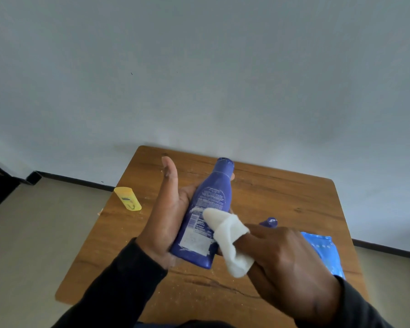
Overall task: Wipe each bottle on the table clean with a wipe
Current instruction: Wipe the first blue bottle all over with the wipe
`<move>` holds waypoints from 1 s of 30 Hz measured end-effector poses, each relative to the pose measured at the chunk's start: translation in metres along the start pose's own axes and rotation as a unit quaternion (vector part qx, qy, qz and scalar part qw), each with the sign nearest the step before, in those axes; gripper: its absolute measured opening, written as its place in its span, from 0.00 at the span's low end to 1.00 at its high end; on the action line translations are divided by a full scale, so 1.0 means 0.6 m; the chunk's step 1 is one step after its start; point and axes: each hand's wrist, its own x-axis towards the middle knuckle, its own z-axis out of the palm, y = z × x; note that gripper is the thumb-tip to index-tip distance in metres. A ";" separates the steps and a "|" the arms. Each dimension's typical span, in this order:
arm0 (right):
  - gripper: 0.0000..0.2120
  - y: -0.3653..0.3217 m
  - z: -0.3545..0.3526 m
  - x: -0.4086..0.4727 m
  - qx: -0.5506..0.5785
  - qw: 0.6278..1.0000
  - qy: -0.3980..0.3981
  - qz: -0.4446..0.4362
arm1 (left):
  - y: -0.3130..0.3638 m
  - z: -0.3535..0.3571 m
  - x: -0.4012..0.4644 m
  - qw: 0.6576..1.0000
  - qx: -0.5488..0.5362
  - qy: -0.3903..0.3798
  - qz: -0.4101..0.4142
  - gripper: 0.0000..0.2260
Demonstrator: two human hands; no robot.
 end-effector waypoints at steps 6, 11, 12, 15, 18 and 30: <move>0.17 0.001 0.000 -0.003 0.019 1.000 -0.005 0.008 | 0.001 0.001 -0.002 1.000 -0.029 0.003 -0.002 0.50; 0.09 0.008 -0.005 0.000 -0.029 0.998 0.035 0.037 | -0.003 0.003 0.002 0.999 -0.028 0.021 0.010 0.46; 0.11 0.007 -0.004 -0.002 -0.020 0.999 0.022 0.036 | -0.003 0.004 0.002 0.999 -0.026 0.031 0.012 0.46; 0.18 -0.008 0.008 -0.007 0.011 1.000 -0.023 -0.006 | -0.005 0.004 0.002 0.999 -0.020 0.041 0.007 0.43; 0.08 0.004 -0.002 0.000 -0.025 0.998 0.037 0.033 | -0.009 0.008 0.002 0.998 -0.027 0.050 0.017 0.40; 0.16 -0.026 0.004 0.007 -0.039 0.999 -0.020 0.008 | -0.011 0.016 0.009 0.992 -0.031 0.116 0.037 0.32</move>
